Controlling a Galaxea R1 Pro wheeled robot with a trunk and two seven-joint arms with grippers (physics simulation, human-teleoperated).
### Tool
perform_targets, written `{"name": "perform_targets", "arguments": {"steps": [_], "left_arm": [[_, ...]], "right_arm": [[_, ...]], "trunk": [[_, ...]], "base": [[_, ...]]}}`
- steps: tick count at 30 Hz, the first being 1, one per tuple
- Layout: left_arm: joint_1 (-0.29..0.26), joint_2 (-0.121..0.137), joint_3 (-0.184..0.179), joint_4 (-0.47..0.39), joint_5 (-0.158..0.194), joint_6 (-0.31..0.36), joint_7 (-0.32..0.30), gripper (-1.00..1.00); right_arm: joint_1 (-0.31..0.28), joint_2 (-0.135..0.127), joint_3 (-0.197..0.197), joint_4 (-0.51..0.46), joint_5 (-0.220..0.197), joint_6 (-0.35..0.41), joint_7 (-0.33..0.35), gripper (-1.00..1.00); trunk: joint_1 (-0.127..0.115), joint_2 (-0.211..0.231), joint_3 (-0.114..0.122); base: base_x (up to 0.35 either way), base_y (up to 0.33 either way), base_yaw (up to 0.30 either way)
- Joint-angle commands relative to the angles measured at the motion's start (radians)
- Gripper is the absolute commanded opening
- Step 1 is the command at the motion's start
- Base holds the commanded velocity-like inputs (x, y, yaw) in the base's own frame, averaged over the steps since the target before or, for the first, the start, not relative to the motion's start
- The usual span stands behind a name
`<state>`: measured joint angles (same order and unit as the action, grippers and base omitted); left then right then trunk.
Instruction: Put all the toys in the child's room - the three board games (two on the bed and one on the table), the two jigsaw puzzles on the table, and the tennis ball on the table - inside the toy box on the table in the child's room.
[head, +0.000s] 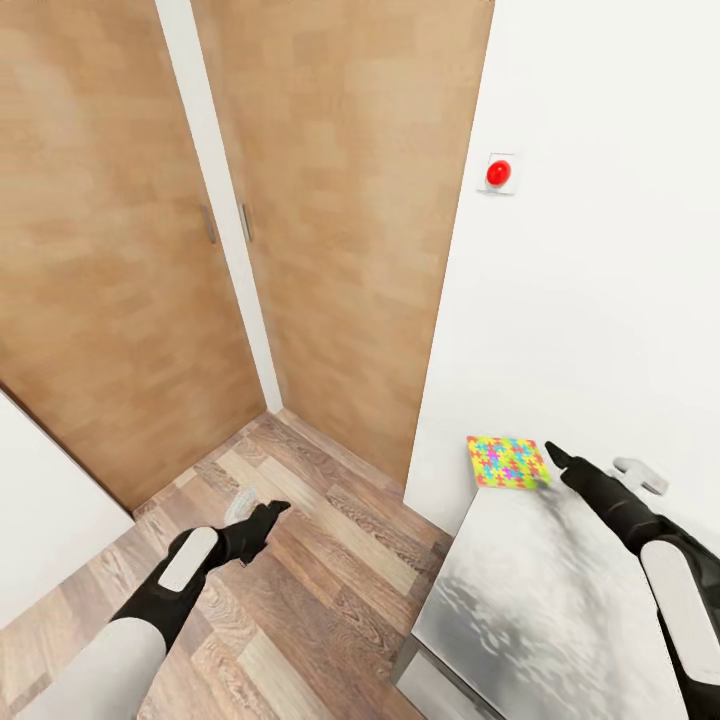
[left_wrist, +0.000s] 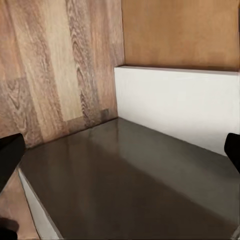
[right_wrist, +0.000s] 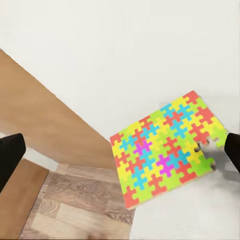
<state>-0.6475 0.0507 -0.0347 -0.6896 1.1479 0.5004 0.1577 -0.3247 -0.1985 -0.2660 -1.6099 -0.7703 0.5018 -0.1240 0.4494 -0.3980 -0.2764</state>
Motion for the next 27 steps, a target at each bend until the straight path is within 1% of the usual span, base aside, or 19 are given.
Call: {"name": "perform_targets", "arguments": {"steps": [1,3,4,5,6,8,10,11,12,13,16,17,19,20,22,23,24,27], "left_arm": [[-0.032,-0.018,-0.012,0.038,-0.021,-0.031,0.0,1.0],[-0.076,-0.035,-0.017,0.109,-0.039,-0.051,-0.017,1.0],[-0.124,-0.046,-0.021,0.203,-0.051,-0.065,-0.061,1.0],[-0.145,-0.05,-0.024,0.251,-0.057,-0.071,-0.099,1.0],[-0.176,-0.054,-0.028,0.333,-0.07,-0.08,-0.193,1.0],[-0.196,-0.054,-0.032,0.386,-0.079,-0.086,-0.295,1.0],[-0.205,-0.053,-0.034,0.422,-0.087,-0.09,-0.381,1.0],[-0.205,-0.052,-0.036,0.448,-0.092,-0.093,-0.443,1.0],[-0.2,-0.052,-0.036,0.457,-0.093,-0.094,-0.466,1.0],[-0.175,-0.052,-0.037,0.472,-0.096,-0.096,-0.525,1.0],[-0.161,-0.05,-0.037,0.477,-0.096,-0.098,-0.555,1.0],[-0.145,-0.047,-0.042,0.477,-0.101,-0.104,-0.652,1.0],[-0.143,-0.046,-0.044,0.477,-0.105,-0.105,-0.664,1.0],[-0.139,-0.045,-0.048,0.478,-0.111,-0.106,-0.682,1.0],[-0.138,-0.044,-0.048,0.478,-0.112,-0.106,-0.684,1.0],[-0.138,-0.044,-0.048,0.478,-0.112,-0.106,-0.684,1.0],[-0.138,-0.044,-0.048,0.478,-0.112,-0.106,-0.685,1.0],[-0.135,-0.044,-0.049,0.478,-0.113,-0.107,-0.686,1.0]], "right_arm": [[-0.014,-0.016,-0.001,-0.004,-0.01,0.027,-0.002,1.0],[-0.031,-0.047,-0.002,-0.005,-0.01,0.049,0.002,1.0],[-0.047,-0.092,-0.003,-0.006,-0.009,0.073,0.006,1.0],[-0.054,-0.118,-0.003,-0.006,-0.009,0.084,0.009,1.0],[-0.064,-0.171,-0.003,-0.006,-0.01,0.101,0.015,1.0],[-0.069,-0.221,-0.004,-0.007,-0.01,0.113,0.028,1.0],[-0.073,-0.258,-0.003,-0.008,-0.01,0.122,0.047,1.0],[-0.076,-0.283,-0.002,-0.008,-0.01,0.135,0.067,1.0],[-0.078,-0.292,-0.002,-0.008,-0.01,0.144,0.076,1.0],[-0.086,-0.314,-0.002,-0.008,-0.01,0.185,0.097,1.0],[-0.092,-0.325,-0.002,-0.008,-0.01,0.208,0.106,1.0],[-0.096,-0.332,-0.003,-0.008,-0.01,0.221,0.111,1.0],[-0.096,-0.332,-0.003,-0.008,-0.01,0.221,0.111,1.0],[-0.097,-0.337,-0.004,-0.008,-0.01,0.222,0.114,1.0],[-0.096,-0.346,-0.004,-0.008,-0.01,0.223,0.133,1.0],[-0.096,-0.351,-0.005,-0.008,-0.01,0.224,0.158,1.0],[-0.095,-0.357,-0.016,-0.008,-0.01,0.224,0.197,1.0],[-0.094,-0.362,-0.039,-0.008,-0.01,0.226,0.228,1.0]], "trunk": [[0.001,-0.002,-0.002],[0.001,-0.002,-0.002],[0.001,-0.002,-0.002],[0.001,-0.002,-0.002],[0.001,-0.002,-0.002],[0.001,-0.002,-0.002],[0.001,-0.002,-0.002],[0.001,-0.002,-0.002],[0.001,-0.002,-0.002],[0.001,-0.002,-0.002],[0.001,-0.002,-0.002],[0.001,-0.002,-0.001],[0.001,-0.002,0.0],[0.001,-0.002,0.0],[0.001,-0.002,0.002],[0.001,-0.002,0.003],[0.001,-0.002,0.004],[0.001,-0.002,0.006]], "base": [[0.0,0.0,0.0],[0.0,0.0,0.0],[0.0,0.0,-0.011],[0.0,0.0,-0.039],[0.0,0.0,-0.124],[0.0,0.0,-0.172],[0.0,0.0,-0.218],[0.0,0.0,-0.252],[0.0,0.0,-0.262],[0.0,0.0,-0.283],[0.0,0.0,-0.289],[0.0,0.0,-0.295],[0.0,0.0,-0.295],[0.0,0.221,-0.29],[0.0,0.256,-0.287],[0.0,0.277,-0.283],[0.005,0.291,-0.28],[0.054,0.294,-0.278]]}}
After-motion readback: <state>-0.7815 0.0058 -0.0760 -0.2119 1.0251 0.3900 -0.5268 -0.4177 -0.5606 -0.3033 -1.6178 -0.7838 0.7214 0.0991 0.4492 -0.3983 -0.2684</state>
